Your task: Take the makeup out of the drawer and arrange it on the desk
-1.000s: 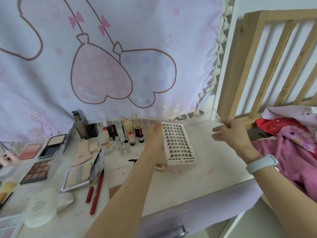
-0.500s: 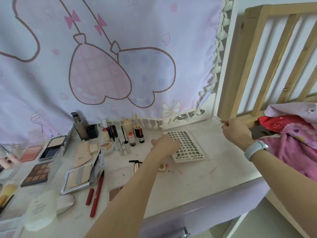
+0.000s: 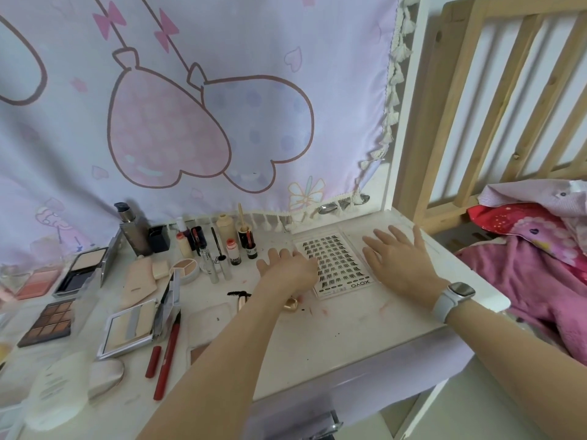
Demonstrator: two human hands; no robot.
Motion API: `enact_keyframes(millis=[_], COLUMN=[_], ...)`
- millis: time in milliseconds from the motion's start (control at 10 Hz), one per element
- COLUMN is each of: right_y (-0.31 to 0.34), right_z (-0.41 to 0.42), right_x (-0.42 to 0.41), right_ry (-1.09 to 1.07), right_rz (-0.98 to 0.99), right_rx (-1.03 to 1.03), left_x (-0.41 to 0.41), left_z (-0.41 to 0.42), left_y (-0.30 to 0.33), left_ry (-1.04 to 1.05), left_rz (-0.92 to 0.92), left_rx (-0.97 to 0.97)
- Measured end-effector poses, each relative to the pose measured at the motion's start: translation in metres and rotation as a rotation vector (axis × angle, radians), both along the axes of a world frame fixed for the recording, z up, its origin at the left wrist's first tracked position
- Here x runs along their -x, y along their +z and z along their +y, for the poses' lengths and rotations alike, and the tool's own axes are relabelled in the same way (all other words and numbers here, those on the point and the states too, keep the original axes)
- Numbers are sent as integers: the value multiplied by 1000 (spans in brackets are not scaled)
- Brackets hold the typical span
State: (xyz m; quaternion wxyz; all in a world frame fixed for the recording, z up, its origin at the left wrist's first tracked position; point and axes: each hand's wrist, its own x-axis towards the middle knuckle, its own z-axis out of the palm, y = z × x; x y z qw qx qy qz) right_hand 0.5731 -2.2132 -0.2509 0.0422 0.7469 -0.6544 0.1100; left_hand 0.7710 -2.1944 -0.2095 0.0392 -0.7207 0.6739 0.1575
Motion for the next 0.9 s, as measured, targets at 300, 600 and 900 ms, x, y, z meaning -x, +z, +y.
enact_keyframes(millis=[300,600,900], right_y=[-4,2,8], right_z=[-18,-29,-23], right_x=[11,11,6], right_ry=[66,82,139], right_rz=[-100,-51,-374], right_rx=[-245,-310,-113], left_x=[0,2,3], left_z=[-1,-7,-1], left_y=[-3,-5,-7], left_ry=[-14,-26,-14], left_rz=[-17,-28,59], left_rx=[8,5,257])
